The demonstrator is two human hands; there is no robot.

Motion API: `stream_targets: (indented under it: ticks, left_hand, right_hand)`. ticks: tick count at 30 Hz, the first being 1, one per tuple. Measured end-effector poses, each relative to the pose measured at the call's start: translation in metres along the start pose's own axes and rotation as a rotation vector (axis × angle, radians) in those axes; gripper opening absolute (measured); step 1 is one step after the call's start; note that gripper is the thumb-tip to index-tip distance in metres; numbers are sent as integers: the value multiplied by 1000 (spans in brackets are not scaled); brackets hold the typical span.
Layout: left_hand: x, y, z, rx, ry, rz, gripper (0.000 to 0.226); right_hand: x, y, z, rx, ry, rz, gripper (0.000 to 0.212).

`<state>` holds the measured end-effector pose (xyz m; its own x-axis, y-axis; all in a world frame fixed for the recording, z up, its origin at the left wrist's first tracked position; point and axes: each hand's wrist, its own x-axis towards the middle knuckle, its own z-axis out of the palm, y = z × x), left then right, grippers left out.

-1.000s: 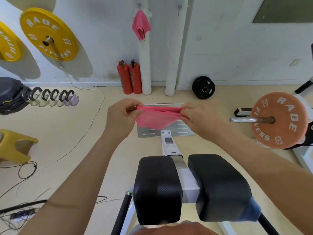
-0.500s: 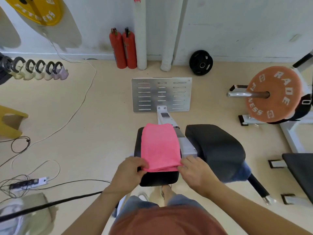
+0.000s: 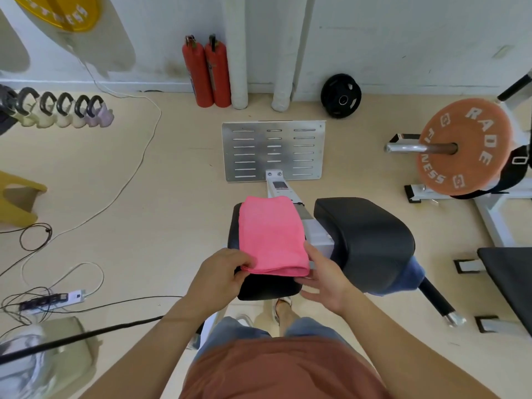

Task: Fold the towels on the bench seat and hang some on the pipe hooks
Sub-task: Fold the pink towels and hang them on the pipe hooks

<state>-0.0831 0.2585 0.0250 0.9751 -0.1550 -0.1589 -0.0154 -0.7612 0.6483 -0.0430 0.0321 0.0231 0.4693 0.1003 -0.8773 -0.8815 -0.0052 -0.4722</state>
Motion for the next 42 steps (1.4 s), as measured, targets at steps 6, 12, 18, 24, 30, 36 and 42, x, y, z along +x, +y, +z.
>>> stream_targets:
  ticks: [6, 12, 18, 24, 30, 36, 42]
  left_hand:
    - [-4, -9, 4, 99, -20, 99, 23]
    - [-3, -1, 12, 359, -122, 136, 45]
    - [16, 22, 39, 452, -134, 222, 43]
    - [13, 27, 39, 452, -344, 173, 34]
    - [22, 32, 5, -12, -411, 7, 21]
    - [45, 36, -20, -437, -505, -311, 30]
    - [61, 38, -31, -692, -557, -519, 23]
  right_hand:
    - [5, 0, 17, 101, -16, 28, 31]
    - [2, 9, 26, 48, -12, -6, 28]
    - [-5, 7, 19, -59, -37, 30, 19]
    - [14, 0, 4, -249, 181, -98, 24]
    - [16, -14, 10, -833, 275, -659, 37]
    - [-28, -63, 3, -1048, -408, -451, 53]
    - [-6, -59, -5, -1064, -230, -503, 36]
